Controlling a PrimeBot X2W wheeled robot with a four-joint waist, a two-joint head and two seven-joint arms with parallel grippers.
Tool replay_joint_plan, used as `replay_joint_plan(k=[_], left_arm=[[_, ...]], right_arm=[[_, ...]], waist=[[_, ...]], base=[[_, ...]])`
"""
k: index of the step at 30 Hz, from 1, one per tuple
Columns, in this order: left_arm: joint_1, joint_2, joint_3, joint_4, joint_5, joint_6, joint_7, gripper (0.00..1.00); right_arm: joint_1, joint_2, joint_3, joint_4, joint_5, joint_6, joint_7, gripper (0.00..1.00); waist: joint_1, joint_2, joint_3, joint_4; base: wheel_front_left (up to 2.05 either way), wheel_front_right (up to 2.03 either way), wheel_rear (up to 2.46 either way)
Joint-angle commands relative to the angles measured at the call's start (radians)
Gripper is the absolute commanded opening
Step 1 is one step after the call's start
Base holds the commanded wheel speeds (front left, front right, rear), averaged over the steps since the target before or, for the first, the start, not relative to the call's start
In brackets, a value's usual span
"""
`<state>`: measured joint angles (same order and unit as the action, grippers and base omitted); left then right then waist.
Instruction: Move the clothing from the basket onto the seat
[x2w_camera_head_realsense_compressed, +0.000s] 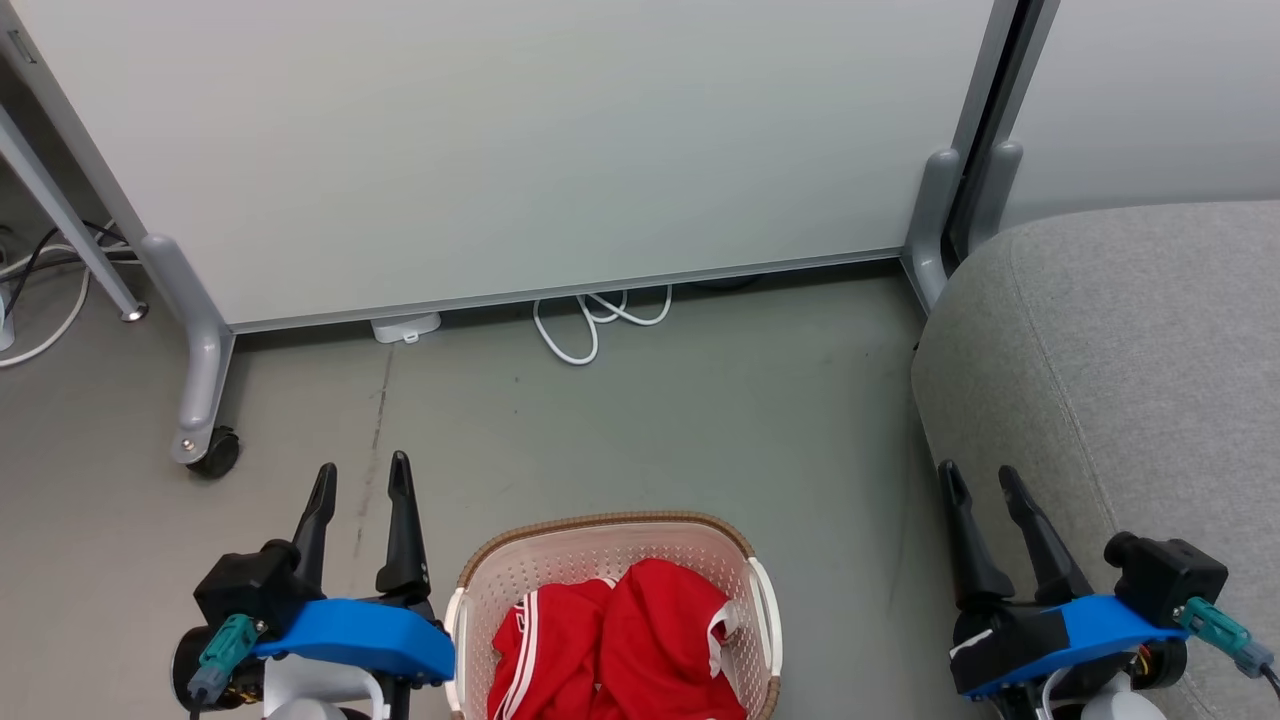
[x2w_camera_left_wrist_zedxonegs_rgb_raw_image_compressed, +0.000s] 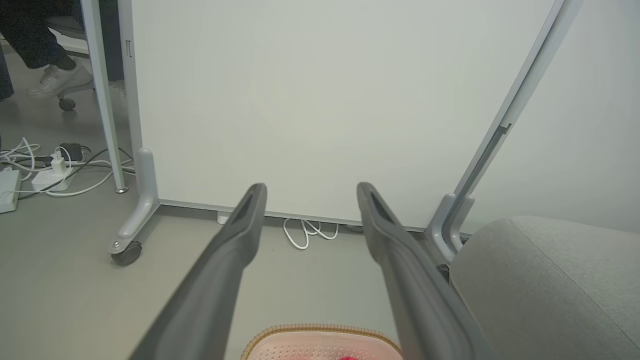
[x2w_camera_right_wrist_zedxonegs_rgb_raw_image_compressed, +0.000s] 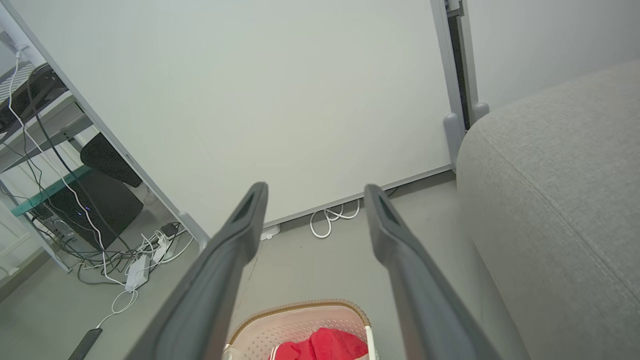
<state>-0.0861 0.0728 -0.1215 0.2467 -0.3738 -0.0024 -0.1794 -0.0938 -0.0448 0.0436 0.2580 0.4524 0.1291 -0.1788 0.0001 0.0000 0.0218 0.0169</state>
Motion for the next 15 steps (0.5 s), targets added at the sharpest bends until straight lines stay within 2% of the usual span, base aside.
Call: replay_joint_plan(k=[1,15], left_arm=[[-0.02,0.004,-0.006,-0.007,0.027,-0.007,-0.011,1.0],[-0.022,0.0,-0.026,-0.001,0.147,-0.043,-0.04,1.0]], right_arm=[[-0.018,-0.007,0.004,-0.006,-0.028,0.002,-0.01,1.0],[-0.019,-0.007,0.021,-0.006,-0.146,0.002,-0.041,1.0]], waist=[[-0.0001,0.0,0.001,0.0],[-0.0001,0.0,0.004,0.004]], base=[[0.0,0.0,0.0],[0.0,0.0,0.0]])
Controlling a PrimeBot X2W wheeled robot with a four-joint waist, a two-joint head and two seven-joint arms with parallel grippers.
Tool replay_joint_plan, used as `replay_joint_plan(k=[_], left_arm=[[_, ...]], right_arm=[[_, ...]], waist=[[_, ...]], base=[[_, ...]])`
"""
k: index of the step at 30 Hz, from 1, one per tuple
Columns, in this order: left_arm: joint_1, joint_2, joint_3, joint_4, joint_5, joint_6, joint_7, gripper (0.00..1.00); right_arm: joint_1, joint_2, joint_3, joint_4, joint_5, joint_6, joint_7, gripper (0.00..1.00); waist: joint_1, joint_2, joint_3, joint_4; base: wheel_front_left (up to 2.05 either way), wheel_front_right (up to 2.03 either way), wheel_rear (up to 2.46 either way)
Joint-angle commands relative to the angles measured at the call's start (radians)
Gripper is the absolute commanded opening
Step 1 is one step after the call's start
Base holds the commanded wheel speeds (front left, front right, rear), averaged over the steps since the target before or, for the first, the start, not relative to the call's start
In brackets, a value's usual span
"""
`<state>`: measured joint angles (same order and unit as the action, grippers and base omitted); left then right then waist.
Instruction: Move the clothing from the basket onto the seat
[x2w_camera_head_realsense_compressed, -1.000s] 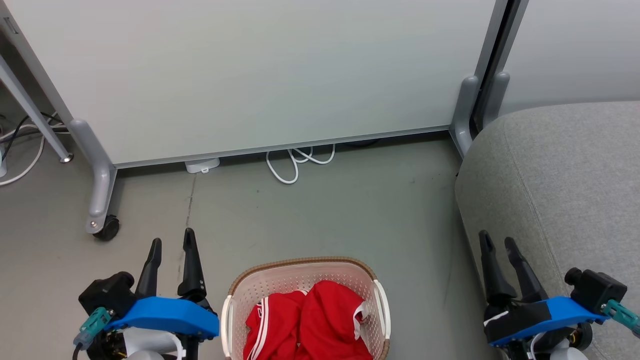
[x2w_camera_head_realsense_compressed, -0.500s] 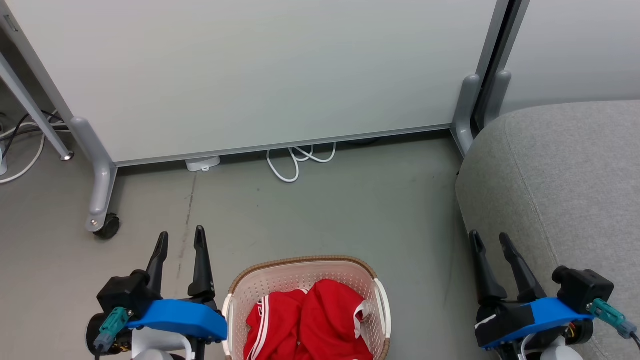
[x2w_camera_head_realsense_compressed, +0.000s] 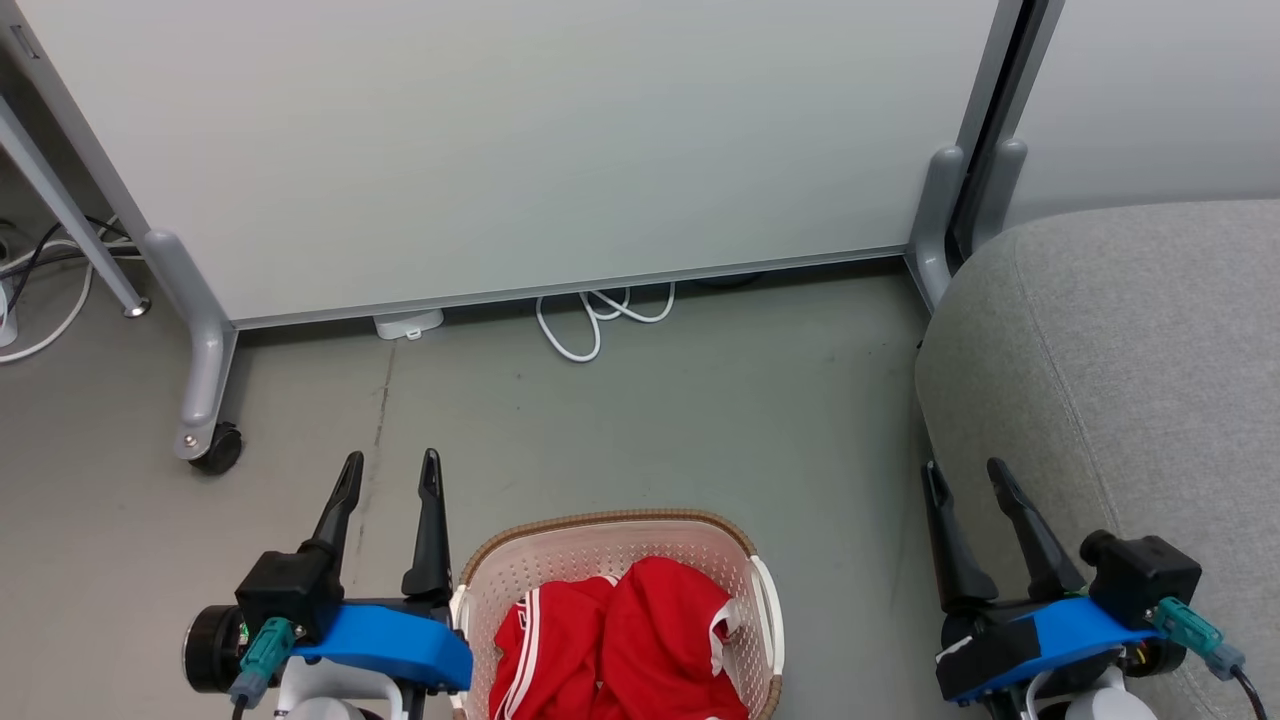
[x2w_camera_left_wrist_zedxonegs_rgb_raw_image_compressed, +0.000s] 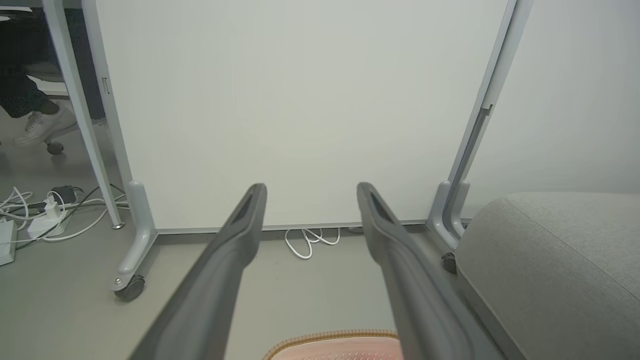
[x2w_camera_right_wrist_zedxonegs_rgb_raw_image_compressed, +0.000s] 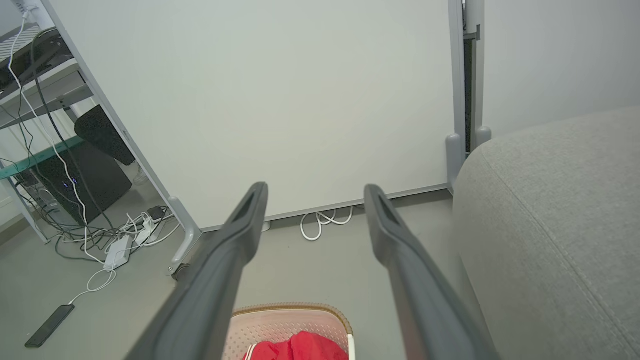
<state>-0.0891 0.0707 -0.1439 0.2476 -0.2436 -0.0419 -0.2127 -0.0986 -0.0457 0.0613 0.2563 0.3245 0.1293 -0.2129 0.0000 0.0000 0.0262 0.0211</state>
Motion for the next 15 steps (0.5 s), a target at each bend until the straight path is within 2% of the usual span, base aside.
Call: replay_joint_plan(k=[1,15], left_arm=[[-0.019,0.002,-0.004,-0.002,0.025,-0.005,-0.01,1.0],[-0.017,-0.007,-0.012,0.012,0.134,-0.019,-0.037,1.0]], right_arm=[[-0.015,-0.006,0.005,-0.004,-0.027,0.002,-0.009,1.0],[-0.018,-0.007,0.021,0.0,-0.136,0.002,-0.036,1.0]], waist=[[0.0,0.0,0.0,0.0],[0.0,0.0,0.002,0.001]], base=[[0.0,0.0,0.0],[0.0,0.0,0.0]])
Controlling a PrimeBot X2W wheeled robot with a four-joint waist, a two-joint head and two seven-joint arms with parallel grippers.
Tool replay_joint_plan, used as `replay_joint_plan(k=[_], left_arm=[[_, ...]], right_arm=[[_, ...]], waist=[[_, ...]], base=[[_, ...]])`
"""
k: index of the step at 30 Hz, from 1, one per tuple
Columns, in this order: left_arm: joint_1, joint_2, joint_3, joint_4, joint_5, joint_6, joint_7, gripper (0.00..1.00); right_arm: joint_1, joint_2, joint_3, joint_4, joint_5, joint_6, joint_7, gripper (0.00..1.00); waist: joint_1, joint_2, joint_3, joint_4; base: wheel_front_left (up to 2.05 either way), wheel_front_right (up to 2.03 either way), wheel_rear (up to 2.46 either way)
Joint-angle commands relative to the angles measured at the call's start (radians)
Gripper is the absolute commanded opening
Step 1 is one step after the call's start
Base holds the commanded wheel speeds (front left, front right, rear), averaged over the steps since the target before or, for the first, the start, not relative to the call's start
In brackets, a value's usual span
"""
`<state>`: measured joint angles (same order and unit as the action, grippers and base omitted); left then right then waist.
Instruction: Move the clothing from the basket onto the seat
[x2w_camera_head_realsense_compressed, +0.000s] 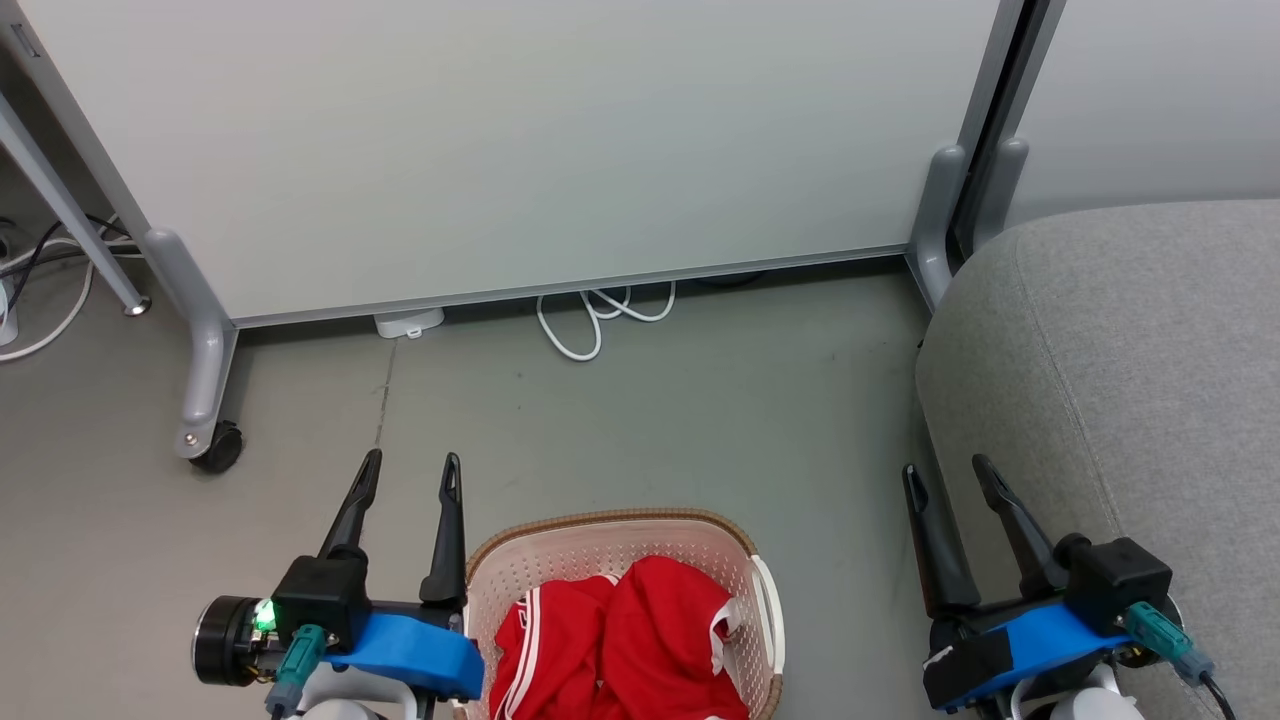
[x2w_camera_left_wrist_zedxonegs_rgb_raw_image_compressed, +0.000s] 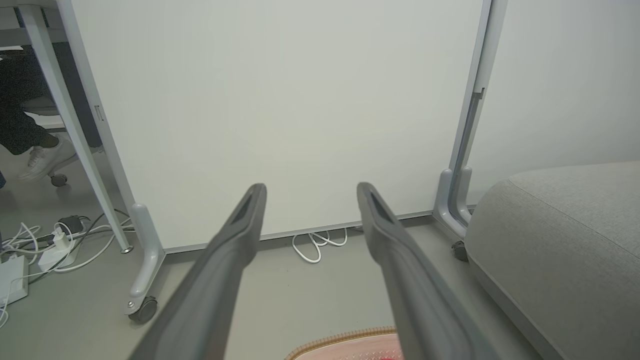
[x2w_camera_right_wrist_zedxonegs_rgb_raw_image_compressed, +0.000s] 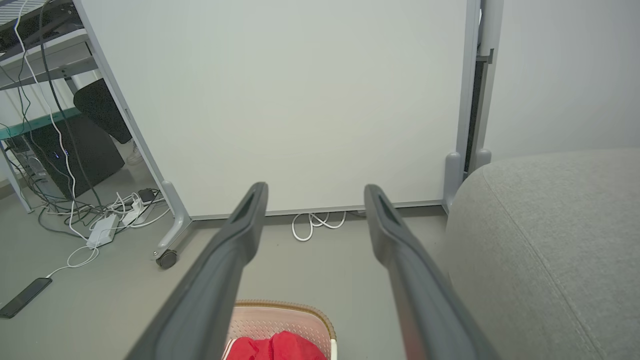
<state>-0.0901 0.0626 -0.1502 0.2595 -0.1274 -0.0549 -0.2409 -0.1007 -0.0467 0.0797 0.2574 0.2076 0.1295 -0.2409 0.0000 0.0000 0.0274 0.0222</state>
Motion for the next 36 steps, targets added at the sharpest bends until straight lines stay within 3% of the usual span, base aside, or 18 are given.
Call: replay_joint_plan(k=[1,11,24,36], left_arm=[[-0.016,0.001,-0.006,0.0,0.025,-0.007,-0.01,1.0],[-0.016,-0.003,-0.011,0.004,0.098,-0.008,-0.027,1.0],[-0.018,-0.007,-0.005,0.012,0.1,-0.013,-0.026,1.0],[-0.186,0.014,-0.08,0.111,0.127,-0.053,-0.025,1.0]], right_arm=[[-0.016,-0.006,0.004,-0.001,-0.025,0.002,-0.01,1.0],[-0.012,-0.006,0.015,-0.001,-0.092,0.001,-0.026,1.0],[-0.013,-0.006,0.018,0.0,-0.09,0.001,-0.025,1.0],[-0.064,-0.006,0.018,-0.019,-0.101,0.001,-0.025,1.0]], waist=[[0.0,0.0,0.001,0.0],[0.0,0.0,0.004,0.002],[0.0,0.0,0.006,0.004],[0.0,0.0,0.098,-0.013]], base=[[0.0,0.0,0.0],[0.0,0.0,0.0],[0.0,0.0,0.0],[0.0,0.0,0.0]])
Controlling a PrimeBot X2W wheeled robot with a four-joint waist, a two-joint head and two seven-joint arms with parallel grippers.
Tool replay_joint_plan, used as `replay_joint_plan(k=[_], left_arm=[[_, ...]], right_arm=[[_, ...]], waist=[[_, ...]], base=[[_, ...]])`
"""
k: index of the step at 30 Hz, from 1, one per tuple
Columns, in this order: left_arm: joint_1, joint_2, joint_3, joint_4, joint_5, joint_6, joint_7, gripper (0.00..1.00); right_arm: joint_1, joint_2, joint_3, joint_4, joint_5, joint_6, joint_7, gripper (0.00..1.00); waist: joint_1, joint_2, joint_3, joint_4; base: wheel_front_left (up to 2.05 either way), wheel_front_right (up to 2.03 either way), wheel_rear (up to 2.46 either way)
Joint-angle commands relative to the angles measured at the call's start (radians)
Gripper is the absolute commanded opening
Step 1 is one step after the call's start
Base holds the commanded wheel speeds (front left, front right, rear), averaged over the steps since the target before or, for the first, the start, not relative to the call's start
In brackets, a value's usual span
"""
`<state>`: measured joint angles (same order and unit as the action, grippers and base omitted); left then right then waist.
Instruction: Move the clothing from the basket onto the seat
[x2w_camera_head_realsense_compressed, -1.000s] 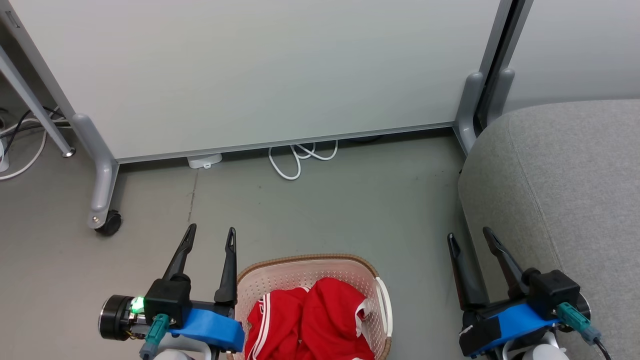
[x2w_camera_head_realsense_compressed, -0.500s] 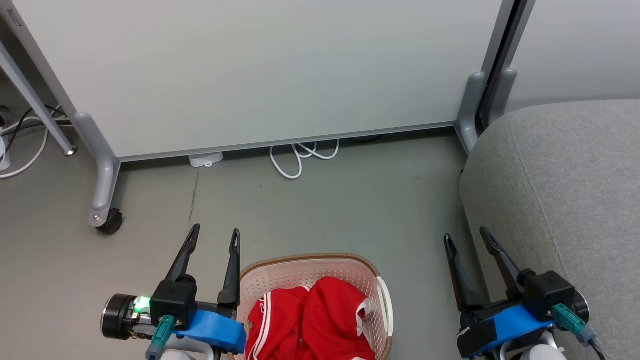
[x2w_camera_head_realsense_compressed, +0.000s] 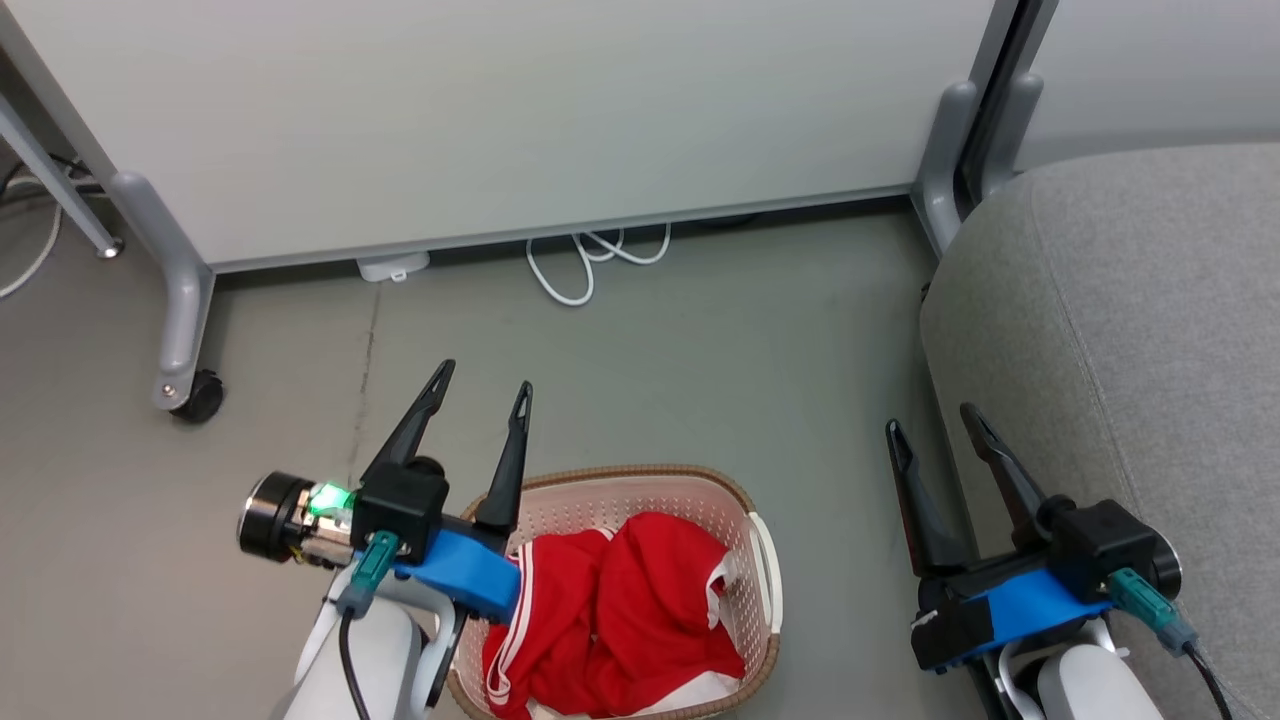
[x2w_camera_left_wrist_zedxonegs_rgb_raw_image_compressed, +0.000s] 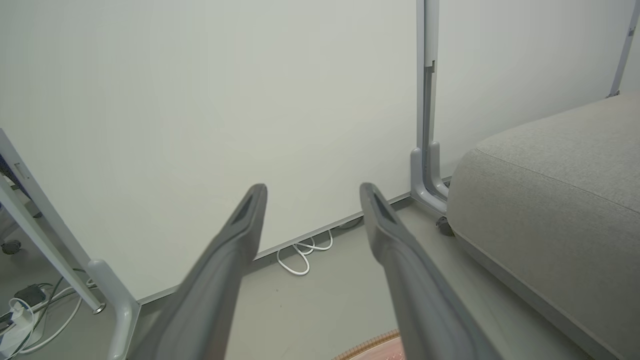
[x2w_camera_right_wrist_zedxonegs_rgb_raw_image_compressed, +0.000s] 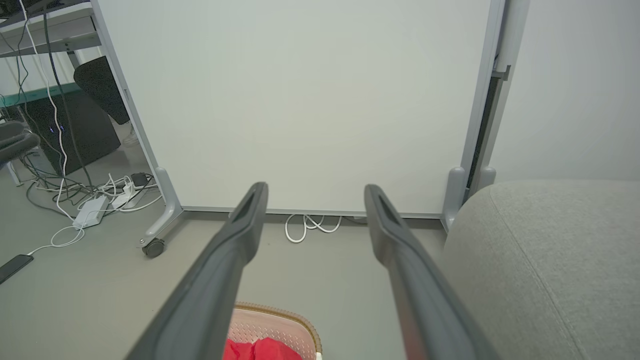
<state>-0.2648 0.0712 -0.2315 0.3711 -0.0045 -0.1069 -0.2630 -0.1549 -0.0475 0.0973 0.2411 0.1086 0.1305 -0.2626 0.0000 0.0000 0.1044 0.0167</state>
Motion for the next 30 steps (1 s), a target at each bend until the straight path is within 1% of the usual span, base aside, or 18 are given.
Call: replay_joint_plan(k=[1,6,15,21,26,30], left_arm=[[-0.035,0.009,-0.009,0.015,0.008,-0.006,-0.003,1.0],[-0.15,0.039,-0.081,0.117,0.027,-0.019,-0.003,1.0],[-0.344,0.095,-0.22,0.294,0.05,-0.023,-0.003,1.0],[-0.454,0.129,-0.358,0.449,0.056,-0.023,-0.003,1.0],[-0.547,0.134,-0.475,0.607,0.059,-0.023,-0.003,1.0],[-0.613,0.121,-0.564,0.738,0.068,-0.023,0.005,1.0]], right_arm=[[-0.016,-0.005,-0.001,-0.007,-0.002,0.0,-0.003,1.0],[-0.063,-0.005,-0.005,-0.02,-0.01,0.0,-0.003,1.0],[-0.155,-0.005,-0.012,-0.051,-0.015,0.0,-0.003,1.0],[-0.213,-0.004,-0.015,-0.067,-0.024,0.0,-0.003,1.0],[-0.254,-0.004,-0.01,-0.083,-0.032,0.0,-0.003,1.0],[-0.278,-0.004,-0.009,-0.092,-0.037,0.0,-0.003,1.0]], waist=[[0.0,0.0,0.038,-0.012],[0.0,0.0,0.133,-0.04],[0.0,0.0,0.325,-0.098],[0.0,0.0,0.445,-0.119],[0.0,0.0,0.533,-0.139],[0.0,0.0,0.594,-0.153]], base=[[0.0,0.0,0.0],[0.0,0.0,0.0],[0.0,0.0,0.0],[0.0,0.0,0.0],[0.0,0.0,0.0],[0.0,0.0,0.0]])
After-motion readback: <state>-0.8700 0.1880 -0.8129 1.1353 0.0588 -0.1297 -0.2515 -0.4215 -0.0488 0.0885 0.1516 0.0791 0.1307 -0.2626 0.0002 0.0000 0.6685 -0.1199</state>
